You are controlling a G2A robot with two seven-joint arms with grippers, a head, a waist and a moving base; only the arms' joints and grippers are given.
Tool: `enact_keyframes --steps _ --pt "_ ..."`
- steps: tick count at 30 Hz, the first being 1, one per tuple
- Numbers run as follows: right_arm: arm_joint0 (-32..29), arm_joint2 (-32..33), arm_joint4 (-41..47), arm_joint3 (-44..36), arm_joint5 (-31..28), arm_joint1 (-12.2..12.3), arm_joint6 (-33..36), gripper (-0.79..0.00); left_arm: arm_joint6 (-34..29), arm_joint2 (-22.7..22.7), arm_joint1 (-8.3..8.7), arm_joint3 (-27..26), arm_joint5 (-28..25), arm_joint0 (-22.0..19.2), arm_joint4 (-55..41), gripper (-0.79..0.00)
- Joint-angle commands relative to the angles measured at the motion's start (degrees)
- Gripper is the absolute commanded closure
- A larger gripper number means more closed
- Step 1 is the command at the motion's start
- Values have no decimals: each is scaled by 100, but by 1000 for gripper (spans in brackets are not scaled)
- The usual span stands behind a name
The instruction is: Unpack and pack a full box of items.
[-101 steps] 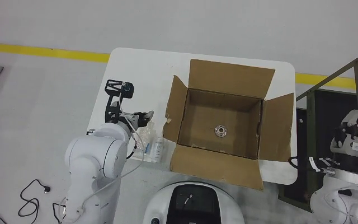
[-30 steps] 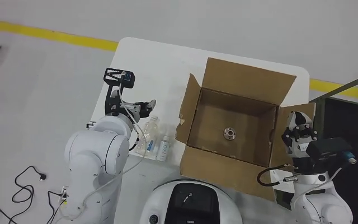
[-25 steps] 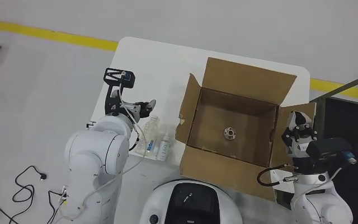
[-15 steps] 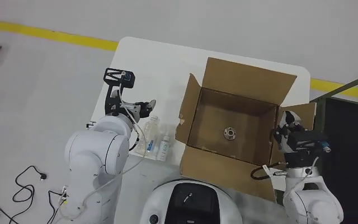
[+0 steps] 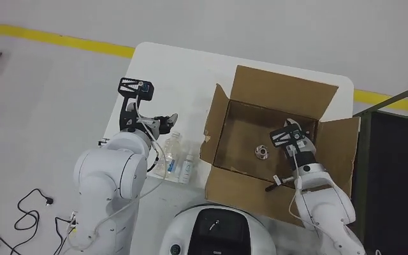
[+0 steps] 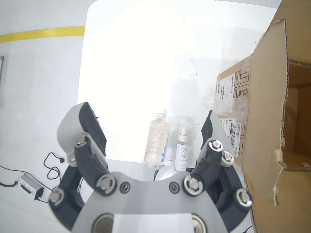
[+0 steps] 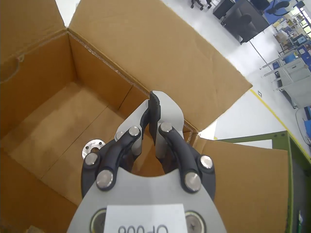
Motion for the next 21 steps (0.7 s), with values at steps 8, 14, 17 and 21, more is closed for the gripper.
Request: enact_keyframes --steps 8,14,17,21 --pt "-11 6 4 -11 5 0 -13 0 0 0 0 0 0 0 0 -785" --pt "123 -198 -161 57 -469 14 -326 0 0 0 0 0 0 0 0 -785" --pt "425 -447 -689 168 -914 22 20 0 0 0 0 0 0 0 0 -785" --pt "838 -809 -953 380 -1539 -6 837 0 0 0 0 0 0 0 0 -785"
